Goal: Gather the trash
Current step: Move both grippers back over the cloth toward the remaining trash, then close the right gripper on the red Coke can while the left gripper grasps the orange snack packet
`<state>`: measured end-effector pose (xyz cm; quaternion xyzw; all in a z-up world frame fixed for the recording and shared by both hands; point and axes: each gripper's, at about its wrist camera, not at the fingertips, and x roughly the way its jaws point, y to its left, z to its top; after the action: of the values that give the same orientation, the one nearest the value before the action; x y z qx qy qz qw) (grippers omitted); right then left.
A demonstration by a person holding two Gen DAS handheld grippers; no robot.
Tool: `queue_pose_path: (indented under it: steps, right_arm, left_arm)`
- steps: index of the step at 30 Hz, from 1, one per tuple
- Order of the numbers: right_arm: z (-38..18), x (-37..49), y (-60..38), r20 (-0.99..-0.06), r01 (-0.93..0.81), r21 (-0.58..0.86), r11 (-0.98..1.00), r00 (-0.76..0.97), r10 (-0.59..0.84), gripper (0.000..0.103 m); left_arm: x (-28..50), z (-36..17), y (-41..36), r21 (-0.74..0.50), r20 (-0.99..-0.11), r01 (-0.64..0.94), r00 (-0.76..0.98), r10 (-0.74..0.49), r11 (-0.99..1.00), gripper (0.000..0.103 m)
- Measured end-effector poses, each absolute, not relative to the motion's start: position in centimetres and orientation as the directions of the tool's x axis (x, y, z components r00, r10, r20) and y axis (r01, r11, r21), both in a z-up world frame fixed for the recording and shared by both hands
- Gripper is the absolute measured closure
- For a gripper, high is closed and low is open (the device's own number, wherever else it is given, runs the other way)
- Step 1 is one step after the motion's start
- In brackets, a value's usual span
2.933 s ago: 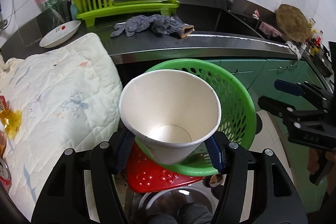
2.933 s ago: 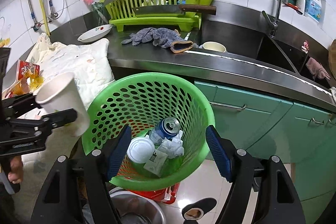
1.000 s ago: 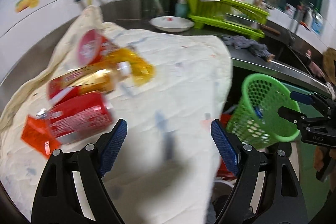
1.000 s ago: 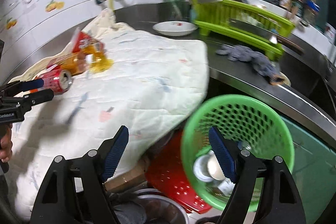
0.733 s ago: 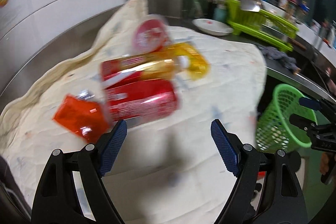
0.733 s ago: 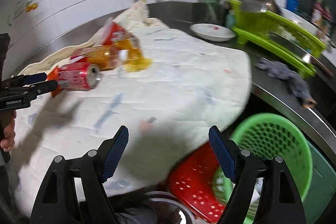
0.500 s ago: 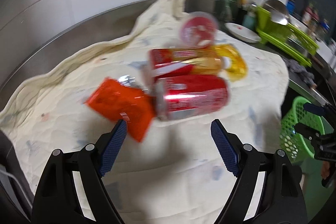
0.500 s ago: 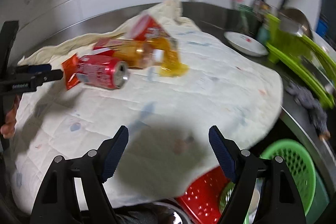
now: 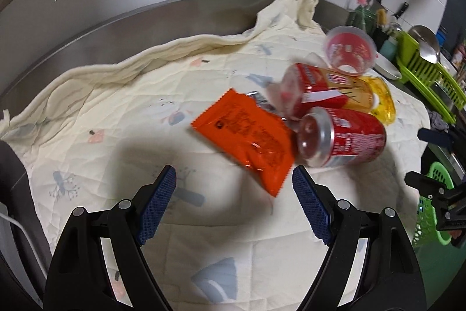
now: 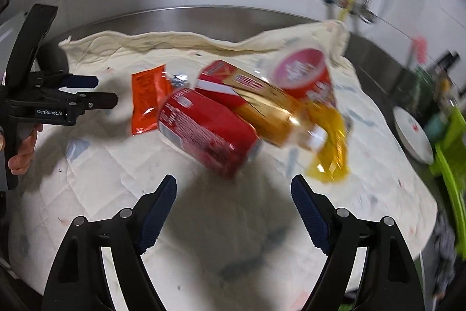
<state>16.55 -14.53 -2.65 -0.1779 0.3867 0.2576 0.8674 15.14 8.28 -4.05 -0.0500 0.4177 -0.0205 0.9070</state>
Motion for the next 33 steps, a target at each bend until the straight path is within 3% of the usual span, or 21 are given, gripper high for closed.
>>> queue_pose_path:
  steps: [16, 33]
  right_arm:
    - [-4.6, 22.1, -9.4, -0.819, -0.755, -0.17, 0.633, 0.465, 0.334, 0.022]
    - [-5.9, 23.2, -7.0, -0.838, -0.8, -0.24, 0.55, 0.457, 0.299, 0.022]
  left_arm:
    - [16.6, -5.4, 9.6, -0.144, -0.773, -0.033, 0.628, -0.092, 0.989, 0.022]
    - [17.4, -6.0, 9.6, -0.175, -0.779, -0.036, 0.616, -0.116, 0.984, 0.022]
